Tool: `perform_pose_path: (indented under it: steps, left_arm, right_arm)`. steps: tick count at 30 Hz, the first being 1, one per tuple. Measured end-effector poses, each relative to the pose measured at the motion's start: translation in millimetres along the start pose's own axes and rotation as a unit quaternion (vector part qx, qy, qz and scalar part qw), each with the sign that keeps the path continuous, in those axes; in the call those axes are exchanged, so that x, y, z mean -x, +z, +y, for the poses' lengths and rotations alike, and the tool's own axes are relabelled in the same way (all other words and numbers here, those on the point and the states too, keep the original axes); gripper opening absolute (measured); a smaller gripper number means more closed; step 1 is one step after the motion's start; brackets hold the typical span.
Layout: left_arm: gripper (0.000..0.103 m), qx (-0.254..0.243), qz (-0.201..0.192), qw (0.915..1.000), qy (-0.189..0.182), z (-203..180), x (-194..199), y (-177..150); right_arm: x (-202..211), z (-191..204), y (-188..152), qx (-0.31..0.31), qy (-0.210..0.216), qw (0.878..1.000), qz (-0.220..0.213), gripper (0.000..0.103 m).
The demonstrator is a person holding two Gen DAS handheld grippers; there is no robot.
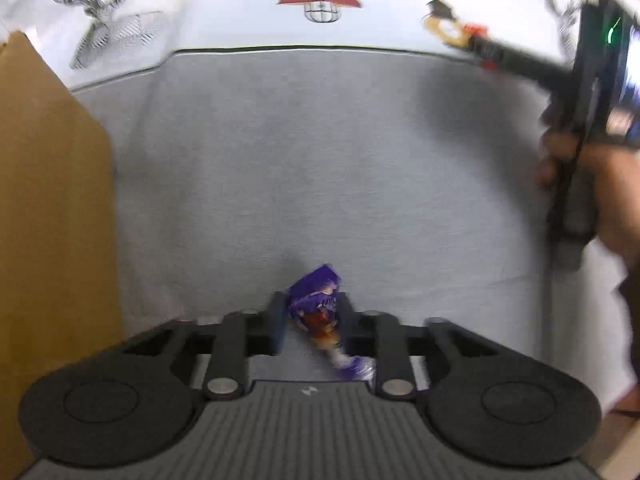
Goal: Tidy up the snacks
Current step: 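Grasp the purple candy bar with the left tool while the right tool grasps the red candy, then carry the purple candy bar and red candy toward the box with both tools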
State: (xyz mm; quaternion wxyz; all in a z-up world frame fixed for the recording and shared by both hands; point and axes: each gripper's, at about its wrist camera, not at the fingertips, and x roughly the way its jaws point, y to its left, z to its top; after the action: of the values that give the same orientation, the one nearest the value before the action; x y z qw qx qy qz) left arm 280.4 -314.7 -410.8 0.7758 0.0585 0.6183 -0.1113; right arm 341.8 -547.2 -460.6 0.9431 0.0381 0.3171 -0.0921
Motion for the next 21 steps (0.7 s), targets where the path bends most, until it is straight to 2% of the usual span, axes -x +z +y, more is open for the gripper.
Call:
perform_pose_path:
  steps: [1,5,10,15,21]
  left_arm:
    - [0.017,0.012,-0.005,0.9999,-0.009,3.4,5.8,-0.8]
    - [0.016,0.009,-0.046,0.9984,-0.033,4.2,35.7,-3.4]
    - [0.016,0.007,-0.094,0.9947,-0.041,1.9,83.3,-9.0]
    - [0.016,-0.009,-0.141,0.9887,-0.048,1.4,142.5,-29.4]
    - [0.016,-0.031,-0.190,0.9804,-0.043,16.8,227.8,-89.3]
  right_arm:
    - [3.1,-0.9,0.7,0.007,-0.002,1.000,0.007,0.018]
    - [22.4,-10.8,1.8,0.000,-0.004,1.000,0.018,0.017]
    - [89.9,-27.7,7.1,-0.025,0.000,1.000,-0.011,0.017]
    - [185.3,-23.9,14.2,-0.030,0.024,0.998,-0.054,0.017]
    - [321.8,12.5,13.0,-0.028,0.067,0.991,-0.114,0.017]
